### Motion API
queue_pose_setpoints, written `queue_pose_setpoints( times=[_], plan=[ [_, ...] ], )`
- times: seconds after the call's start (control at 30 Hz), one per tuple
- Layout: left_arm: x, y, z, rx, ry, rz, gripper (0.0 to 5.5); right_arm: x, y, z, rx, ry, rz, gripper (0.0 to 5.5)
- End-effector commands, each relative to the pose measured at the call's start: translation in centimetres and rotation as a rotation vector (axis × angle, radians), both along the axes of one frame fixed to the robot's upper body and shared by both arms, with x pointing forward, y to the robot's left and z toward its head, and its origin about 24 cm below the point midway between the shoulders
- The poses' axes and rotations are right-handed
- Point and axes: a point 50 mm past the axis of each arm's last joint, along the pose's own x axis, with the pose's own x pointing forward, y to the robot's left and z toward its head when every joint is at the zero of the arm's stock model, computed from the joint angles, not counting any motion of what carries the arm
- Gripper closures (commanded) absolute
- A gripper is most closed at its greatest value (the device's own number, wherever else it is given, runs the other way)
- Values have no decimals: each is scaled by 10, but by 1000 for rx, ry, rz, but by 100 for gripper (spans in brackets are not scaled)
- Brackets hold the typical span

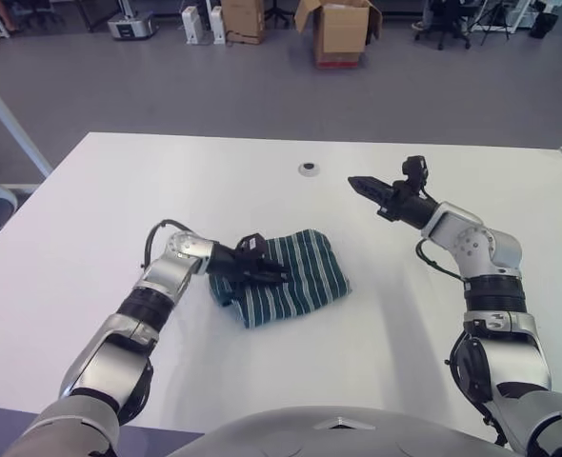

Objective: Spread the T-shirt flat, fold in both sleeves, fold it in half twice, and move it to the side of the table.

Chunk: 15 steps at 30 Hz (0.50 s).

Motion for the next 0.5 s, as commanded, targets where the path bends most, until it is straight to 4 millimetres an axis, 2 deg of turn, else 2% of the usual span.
queue_pose_setpoints(
  times=[0.03,0.1,0.17,0.23,0.3,0.37,0.4,0.43,0.5],
  plan=[
    [14,67,-43,326,-83,545,431,-6,-6,0,4,-3,-20,423],
    [8,124,-43,408,-109,911,431,-10,-13,-2,12,0,-54,423],
    [-18,183,-43,446,-74,1263,431,-14,-20,-8,16,12,-95,423],
    [-32,207,-42,452,-63,1431,431,-17,-22,-12,20,18,-120,423],
    [-28,214,-32,368,-104,1524,431,-18,-21,-14,30,19,-139,423],
    [-9,215,-6,244,-230,1587,431,-20,-18,-14,41,8,-166,423],
    [6,210,12,137,-293,1591,431,-20,-18,-14,50,-2,-194,423],
    [27,197,34,-31,-345,1557,431,-20,-19,-14,44,-15,-252,423],
    [53,170,65,-276,-401,1463,431,-22,-22,-16,21,-39,-363,423]
  ],
)
